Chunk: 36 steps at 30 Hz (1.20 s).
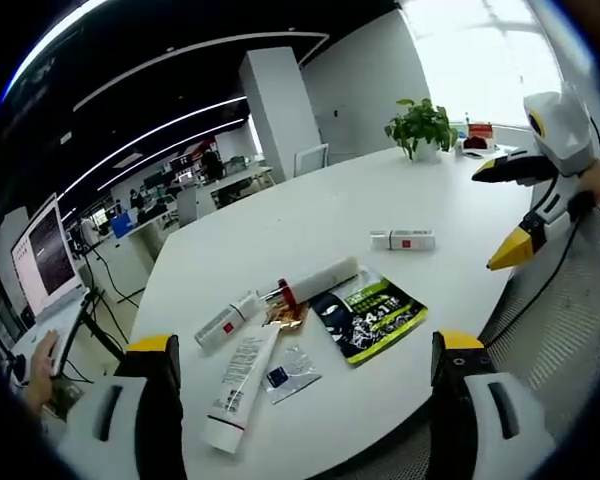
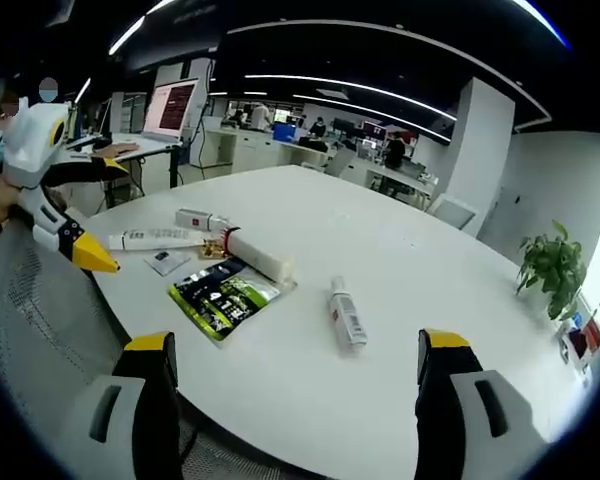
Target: Arrange the skincare products in the storage area until every visible bottle or jar stands upright without overlapping.
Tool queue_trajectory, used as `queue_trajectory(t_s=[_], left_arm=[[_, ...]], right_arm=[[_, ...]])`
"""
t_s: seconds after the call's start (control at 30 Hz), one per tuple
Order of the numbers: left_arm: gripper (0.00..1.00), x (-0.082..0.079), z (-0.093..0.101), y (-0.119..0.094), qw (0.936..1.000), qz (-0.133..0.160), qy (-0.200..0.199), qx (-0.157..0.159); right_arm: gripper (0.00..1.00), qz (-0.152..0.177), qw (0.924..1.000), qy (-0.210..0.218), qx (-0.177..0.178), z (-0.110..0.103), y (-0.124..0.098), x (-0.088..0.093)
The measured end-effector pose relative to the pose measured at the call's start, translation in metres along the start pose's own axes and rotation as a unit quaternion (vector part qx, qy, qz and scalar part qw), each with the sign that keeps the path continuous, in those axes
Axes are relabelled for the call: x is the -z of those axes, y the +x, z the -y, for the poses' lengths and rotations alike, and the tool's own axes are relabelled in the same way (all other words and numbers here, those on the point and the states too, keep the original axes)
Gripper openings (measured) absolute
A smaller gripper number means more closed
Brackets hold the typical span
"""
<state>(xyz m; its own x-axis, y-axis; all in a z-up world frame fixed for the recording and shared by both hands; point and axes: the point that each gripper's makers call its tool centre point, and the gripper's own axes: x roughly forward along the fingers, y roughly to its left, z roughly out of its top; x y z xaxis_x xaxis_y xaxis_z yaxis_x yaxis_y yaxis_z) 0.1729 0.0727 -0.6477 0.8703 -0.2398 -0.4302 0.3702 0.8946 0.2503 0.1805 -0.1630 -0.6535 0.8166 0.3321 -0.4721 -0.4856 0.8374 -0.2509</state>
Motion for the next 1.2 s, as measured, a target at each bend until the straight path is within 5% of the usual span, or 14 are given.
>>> queue_trajectory(t_s=[1.2], left_arm=[[0.98, -0.0034, 0.0029, -0.0017, 1.0, 0.004, -0.008, 0.003]], right_arm=[[1.0, -0.008, 1.0, -0.006, 0.002, -0.0006, 0.0008, 0.0013]])
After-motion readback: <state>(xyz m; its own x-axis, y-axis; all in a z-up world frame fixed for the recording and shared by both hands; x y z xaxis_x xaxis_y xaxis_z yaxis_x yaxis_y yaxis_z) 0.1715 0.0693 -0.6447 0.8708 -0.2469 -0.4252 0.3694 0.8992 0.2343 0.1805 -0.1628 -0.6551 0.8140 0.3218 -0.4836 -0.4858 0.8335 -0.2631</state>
